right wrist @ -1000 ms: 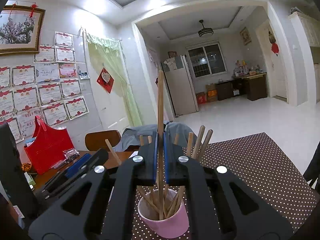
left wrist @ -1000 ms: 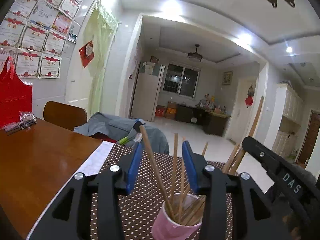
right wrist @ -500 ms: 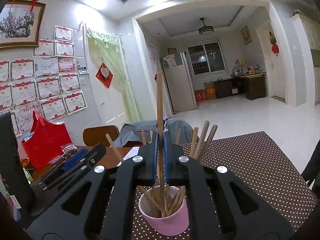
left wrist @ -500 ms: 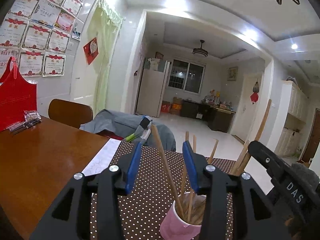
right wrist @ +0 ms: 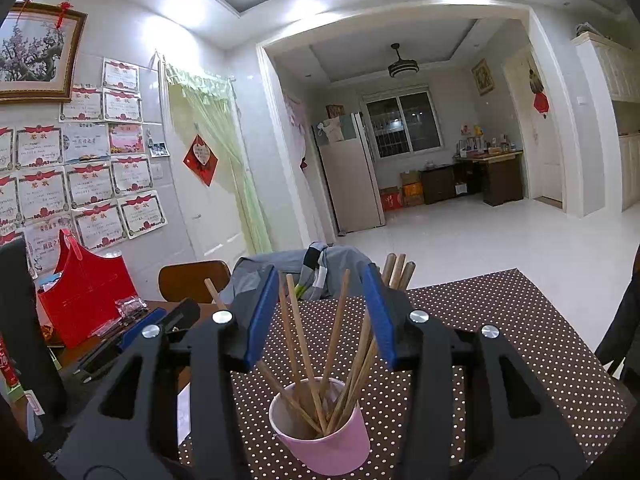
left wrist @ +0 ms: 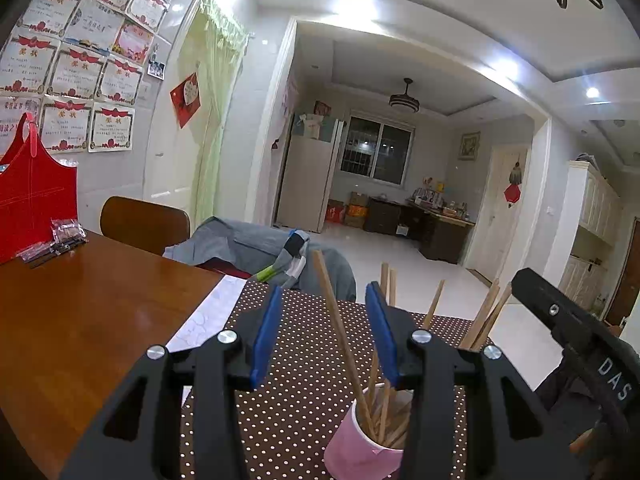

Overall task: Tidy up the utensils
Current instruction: 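Move both open grippers back down to the chopstick pile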

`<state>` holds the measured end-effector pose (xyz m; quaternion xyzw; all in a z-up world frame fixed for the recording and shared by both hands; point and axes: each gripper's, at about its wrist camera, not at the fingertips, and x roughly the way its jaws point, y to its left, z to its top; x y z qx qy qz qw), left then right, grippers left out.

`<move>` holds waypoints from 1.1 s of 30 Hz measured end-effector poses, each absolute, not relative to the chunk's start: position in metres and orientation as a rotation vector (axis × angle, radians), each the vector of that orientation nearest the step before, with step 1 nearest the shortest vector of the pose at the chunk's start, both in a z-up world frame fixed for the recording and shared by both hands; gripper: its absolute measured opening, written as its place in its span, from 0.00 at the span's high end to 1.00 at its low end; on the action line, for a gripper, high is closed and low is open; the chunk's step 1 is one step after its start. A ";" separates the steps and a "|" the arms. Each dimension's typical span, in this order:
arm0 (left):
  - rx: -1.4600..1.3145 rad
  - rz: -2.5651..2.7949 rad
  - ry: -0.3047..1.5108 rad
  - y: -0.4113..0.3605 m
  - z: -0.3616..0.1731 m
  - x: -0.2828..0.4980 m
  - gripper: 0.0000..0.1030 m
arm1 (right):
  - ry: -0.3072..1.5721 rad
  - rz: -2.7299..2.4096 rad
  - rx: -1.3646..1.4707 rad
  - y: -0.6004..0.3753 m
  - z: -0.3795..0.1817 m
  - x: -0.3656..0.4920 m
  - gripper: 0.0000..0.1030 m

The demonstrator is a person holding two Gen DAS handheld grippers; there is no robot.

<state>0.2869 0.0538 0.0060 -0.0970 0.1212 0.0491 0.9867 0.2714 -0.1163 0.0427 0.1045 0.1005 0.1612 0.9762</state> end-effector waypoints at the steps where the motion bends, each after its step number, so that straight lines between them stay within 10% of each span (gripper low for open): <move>1: -0.194 0.098 0.243 0.053 0.006 0.287 0.58 | 0.204 0.324 0.213 -0.117 0.042 0.272 0.57; 23: -0.146 0.010 0.280 0.041 0.014 0.235 0.49 | 0.256 0.275 0.216 -0.144 0.044 0.207 0.57; 33: 0.002 -0.076 0.624 0.034 -0.038 0.204 0.48 | 0.408 0.266 0.188 -0.151 0.005 0.166 0.56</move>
